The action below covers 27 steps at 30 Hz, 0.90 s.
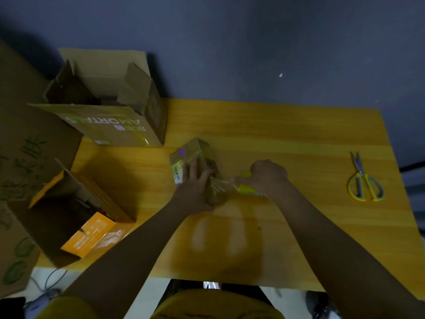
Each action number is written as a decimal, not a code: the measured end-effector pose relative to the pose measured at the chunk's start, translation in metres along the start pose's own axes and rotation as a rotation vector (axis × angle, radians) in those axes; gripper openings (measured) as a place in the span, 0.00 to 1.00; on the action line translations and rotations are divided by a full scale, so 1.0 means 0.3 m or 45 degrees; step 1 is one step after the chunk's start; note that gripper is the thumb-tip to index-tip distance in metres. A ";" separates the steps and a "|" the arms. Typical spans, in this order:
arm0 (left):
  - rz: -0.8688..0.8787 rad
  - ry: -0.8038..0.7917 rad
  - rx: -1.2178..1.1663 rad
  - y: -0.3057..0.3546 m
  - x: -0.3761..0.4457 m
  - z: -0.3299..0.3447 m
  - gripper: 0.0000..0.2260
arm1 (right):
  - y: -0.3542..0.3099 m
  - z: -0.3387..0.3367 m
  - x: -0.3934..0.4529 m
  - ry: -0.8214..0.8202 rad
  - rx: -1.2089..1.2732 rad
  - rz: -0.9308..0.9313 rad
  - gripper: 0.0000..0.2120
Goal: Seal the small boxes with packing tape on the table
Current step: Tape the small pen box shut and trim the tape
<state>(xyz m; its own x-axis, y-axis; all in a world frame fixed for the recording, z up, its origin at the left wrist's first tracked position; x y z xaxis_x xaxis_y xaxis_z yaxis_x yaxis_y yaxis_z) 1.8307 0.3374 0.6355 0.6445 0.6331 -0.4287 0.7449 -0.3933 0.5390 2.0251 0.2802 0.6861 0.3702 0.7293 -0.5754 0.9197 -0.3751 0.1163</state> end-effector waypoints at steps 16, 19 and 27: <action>0.192 0.034 -0.468 -0.124 -0.120 -0.038 0.49 | -0.148 -0.112 -0.082 -0.032 -0.013 -0.309 0.37; 0.217 0.133 -0.172 -0.101 -0.117 -0.056 0.50 | -0.174 -0.106 -0.090 -0.004 -0.017 -0.305 0.37; 0.248 0.117 0.188 -0.167 -0.131 -0.065 0.55 | -0.202 -0.091 -0.099 -0.112 0.059 -0.298 0.39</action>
<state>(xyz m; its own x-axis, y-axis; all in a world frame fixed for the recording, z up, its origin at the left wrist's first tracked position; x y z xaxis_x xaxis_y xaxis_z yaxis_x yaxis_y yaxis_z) 1.7649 0.3452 0.6393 0.7646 0.5914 -0.2560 0.6300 -0.6022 0.4904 1.9619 0.2968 0.7181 0.1334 0.7478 -0.6504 0.9712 -0.2293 -0.0644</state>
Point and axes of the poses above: each hand's wrist, its own x-axis towards the middle knuckle, its own z-axis out of the palm, y = z × x, the point moved 3 cm from there along x, towards the middle knuckle, and after that the axes turned 12 degrees about -x, right-handed, at the moved point
